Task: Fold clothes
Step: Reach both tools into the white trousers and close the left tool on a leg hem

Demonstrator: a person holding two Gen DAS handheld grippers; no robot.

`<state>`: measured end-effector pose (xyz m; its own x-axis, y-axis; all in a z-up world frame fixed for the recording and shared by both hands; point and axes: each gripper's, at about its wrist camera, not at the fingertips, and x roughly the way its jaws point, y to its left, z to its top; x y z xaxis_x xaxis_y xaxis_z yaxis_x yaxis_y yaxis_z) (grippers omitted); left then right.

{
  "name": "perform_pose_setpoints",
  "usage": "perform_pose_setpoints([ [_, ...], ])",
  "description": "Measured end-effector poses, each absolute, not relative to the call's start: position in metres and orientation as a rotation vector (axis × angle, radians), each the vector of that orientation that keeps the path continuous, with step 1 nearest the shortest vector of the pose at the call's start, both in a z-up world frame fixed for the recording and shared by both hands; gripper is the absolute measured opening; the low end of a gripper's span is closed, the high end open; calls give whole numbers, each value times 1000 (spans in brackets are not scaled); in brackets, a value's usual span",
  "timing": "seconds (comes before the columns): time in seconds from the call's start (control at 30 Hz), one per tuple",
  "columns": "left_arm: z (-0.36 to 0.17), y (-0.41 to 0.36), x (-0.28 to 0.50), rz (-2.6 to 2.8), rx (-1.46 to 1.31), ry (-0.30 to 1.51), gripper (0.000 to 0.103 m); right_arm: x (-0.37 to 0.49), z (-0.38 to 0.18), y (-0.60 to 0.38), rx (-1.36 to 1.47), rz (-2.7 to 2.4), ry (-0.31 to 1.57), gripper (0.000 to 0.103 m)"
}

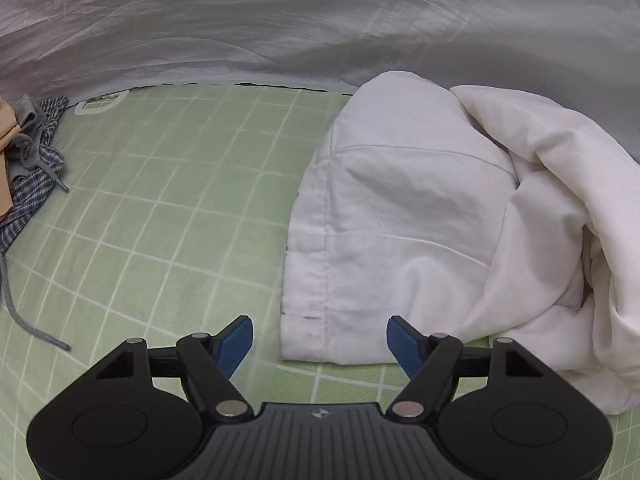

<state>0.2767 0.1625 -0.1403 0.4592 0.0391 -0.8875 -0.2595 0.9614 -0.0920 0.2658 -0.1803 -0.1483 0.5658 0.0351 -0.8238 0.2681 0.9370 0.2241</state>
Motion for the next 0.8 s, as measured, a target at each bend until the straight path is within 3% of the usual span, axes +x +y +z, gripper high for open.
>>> perform_pose_setpoints([
  [0.17,-150,167,285,213,-318,1080,75,261,-154,-175,405,-209,997,66],
  [0.3,-150,165,286,224,-331,1067,76,260,-157,-180,459,-235,1035,78],
  [0.47,-149,166,289,245,-358,1050,74,260,-156,-178,469,-234,1043,80],
  [0.5,-149,166,289,254,-366,1044,71,261,-155,-177,467,-225,1050,79],
  [0.57,-147,166,289,288,-357,1040,56,262,-154,-174,460,-200,1061,70],
  [0.6,-146,166,290,301,-341,1044,44,261,-153,-173,463,-185,1064,59],
  [0.63,-146,166,291,310,-323,1049,32,259,-152,-172,466,-179,1066,55],
  [0.7,-145,170,290,287,-340,1052,19,256,-152,-174,476,-165,1062,46],
  [0.73,-145,173,289,276,-367,1051,14,255,-152,-176,480,-160,1060,36],
  [0.8,-145,178,287,261,-404,1047,11,252,-152,-181,488,-149,1057,31],
])
